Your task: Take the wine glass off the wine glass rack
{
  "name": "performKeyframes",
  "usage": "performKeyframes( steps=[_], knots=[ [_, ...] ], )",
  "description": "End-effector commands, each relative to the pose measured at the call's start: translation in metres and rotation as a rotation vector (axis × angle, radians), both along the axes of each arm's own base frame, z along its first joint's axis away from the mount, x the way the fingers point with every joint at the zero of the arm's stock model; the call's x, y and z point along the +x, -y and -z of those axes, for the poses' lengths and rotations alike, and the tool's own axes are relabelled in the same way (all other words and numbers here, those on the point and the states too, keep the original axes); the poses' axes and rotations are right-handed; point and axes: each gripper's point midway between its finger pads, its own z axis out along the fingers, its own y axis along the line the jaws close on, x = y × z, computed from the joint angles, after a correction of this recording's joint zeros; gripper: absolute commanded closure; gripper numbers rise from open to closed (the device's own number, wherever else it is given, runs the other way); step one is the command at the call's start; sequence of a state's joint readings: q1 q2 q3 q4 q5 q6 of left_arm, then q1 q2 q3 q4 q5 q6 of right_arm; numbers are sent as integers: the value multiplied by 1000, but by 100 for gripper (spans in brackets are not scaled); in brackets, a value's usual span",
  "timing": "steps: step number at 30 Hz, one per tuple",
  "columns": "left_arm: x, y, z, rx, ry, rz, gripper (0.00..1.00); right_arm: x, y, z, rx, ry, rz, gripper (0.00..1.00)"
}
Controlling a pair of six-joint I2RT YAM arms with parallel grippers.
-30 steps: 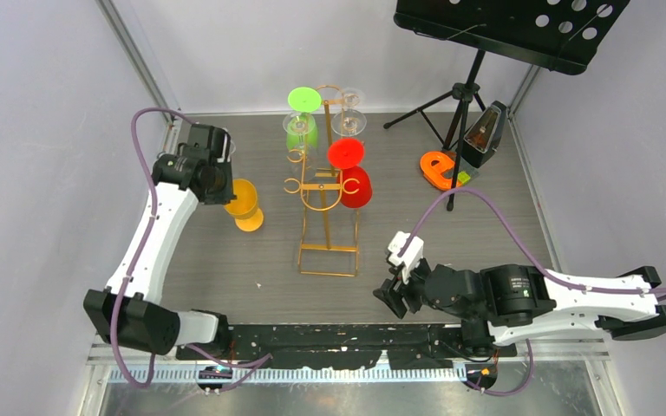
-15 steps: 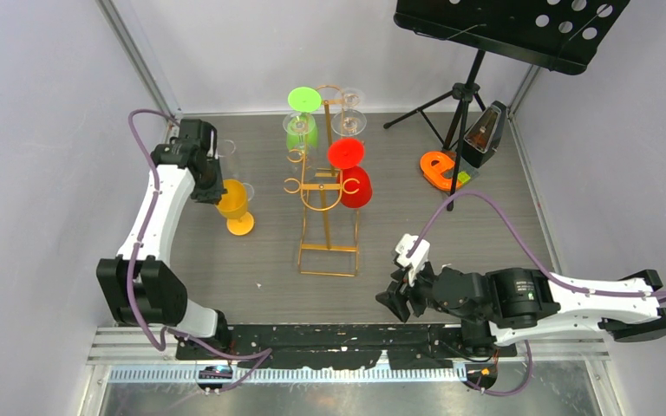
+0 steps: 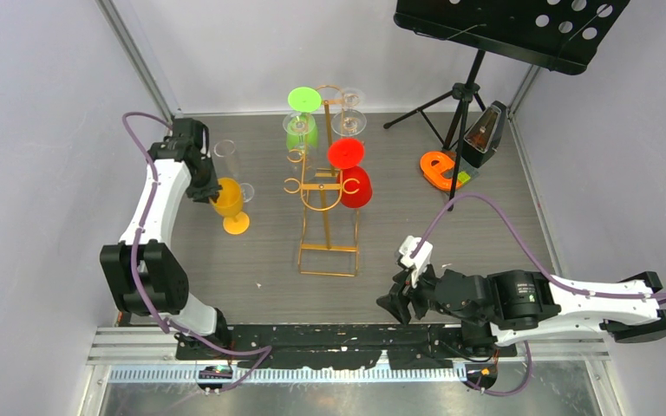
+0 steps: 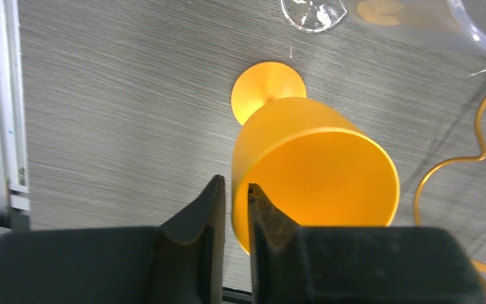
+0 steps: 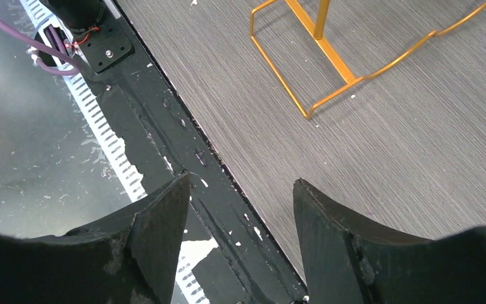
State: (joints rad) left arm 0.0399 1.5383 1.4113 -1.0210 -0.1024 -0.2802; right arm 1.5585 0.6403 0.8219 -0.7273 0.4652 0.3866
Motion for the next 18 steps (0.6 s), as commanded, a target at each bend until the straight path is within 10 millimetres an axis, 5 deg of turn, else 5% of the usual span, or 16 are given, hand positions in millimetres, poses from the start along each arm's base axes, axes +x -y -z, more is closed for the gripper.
performKeyframes(
  steps=[1,8,18],
  knots=[
    [8,0,-7,-9,49,-10,71,2,-4,-13,65,-4,24,32],
    [-2,-4,-31,12,101,-31,33,5,-5,-15,55,8,33,29],
    [-13,20,-94,-77,326,9,27,13,-2,-24,44,40,71,28]
  ],
)
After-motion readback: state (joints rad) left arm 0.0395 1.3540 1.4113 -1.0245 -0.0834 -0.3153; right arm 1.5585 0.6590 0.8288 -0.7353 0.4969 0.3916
